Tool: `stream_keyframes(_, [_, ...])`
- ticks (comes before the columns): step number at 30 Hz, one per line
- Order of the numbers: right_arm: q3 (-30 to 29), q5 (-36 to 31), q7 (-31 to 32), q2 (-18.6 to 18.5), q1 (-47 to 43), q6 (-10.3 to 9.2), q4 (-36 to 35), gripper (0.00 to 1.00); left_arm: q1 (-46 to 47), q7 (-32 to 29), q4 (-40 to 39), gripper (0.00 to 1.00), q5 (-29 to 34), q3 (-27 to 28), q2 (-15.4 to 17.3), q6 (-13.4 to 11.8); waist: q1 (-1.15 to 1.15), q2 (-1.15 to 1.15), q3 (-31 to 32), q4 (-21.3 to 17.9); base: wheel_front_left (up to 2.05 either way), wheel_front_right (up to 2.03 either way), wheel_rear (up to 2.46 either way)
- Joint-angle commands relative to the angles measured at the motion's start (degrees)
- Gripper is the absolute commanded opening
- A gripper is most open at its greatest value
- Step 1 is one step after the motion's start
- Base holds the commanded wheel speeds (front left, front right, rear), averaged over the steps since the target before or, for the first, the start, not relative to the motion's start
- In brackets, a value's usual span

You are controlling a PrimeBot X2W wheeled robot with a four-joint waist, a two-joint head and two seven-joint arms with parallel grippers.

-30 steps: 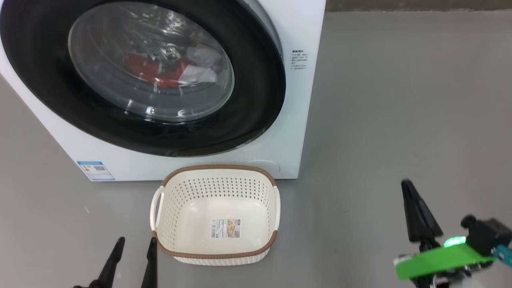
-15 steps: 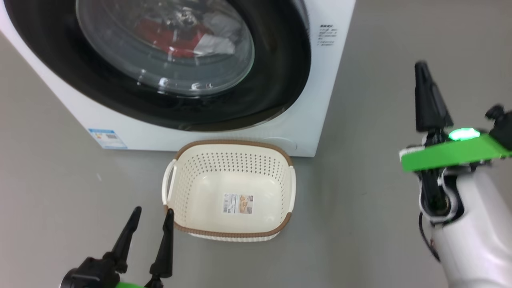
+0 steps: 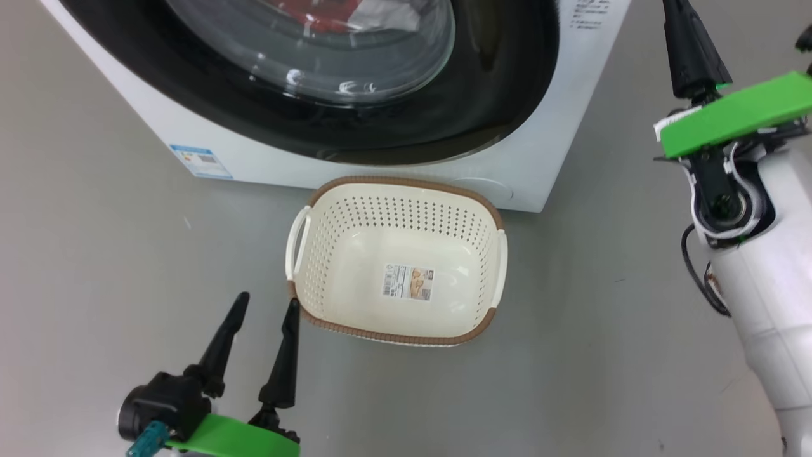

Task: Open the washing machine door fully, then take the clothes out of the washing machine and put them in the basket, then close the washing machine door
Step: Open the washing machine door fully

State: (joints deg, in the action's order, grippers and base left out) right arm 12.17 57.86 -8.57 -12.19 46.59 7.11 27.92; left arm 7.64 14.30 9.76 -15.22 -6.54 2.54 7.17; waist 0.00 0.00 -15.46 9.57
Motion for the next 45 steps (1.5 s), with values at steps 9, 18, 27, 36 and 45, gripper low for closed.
stream_keyframes(9, [3.46, 13.31, 11.67, -1.20, 8.06, 0.37, 0.77, 0.00, 3.13, 0.70, -0.13, 1.00, -1.15, 0.02, 1.02, 0.32, 0.00, 0.00, -2.98, 1.89, 0.00, 0.00, 0.00])
stream_keyframes(18, [3.52, 23.98, 24.05, -2.07, 13.25, 0.37, 4.17, 0.00, 4.06, 0.70, 0.54, 1.00, -1.85, -1.50, 1.11, 0.32, 0.00, 0.00, -4.28, 2.77, 0.00, 0.00, 0.00])
stream_keyframes(27, [3.08, 29.91, 35.28, -2.62, 18.89, 0.37, 11.72, 0.00, 4.81, 0.70, 0.80, 1.00, -2.58, -2.41, 1.19, 0.32, 0.00, 0.00, -5.79, 3.93, 0.00, 0.00, 0.00])
stream_keyframes(36, [3.07, 31.54, 40.32, -2.70, 23.36, 0.37, 17.48, 0.00, 5.42, 0.70, 0.90, 1.00, -3.07, -2.96, 1.13, 0.32, 0.00, 0.00, -6.96, 4.83, 0.00, 0.00, 0.00])
stream_keyframes(45, [3.85, 30.78, 41.35, -2.59, 24.72, 0.37, 19.14, 0.00, 5.99, 0.70, 1.25, 1.00, -3.40, -3.35, 0.95, 0.32, 0.00, 0.00, -7.11, 5.57, 0.00, 0.00, 0.00])
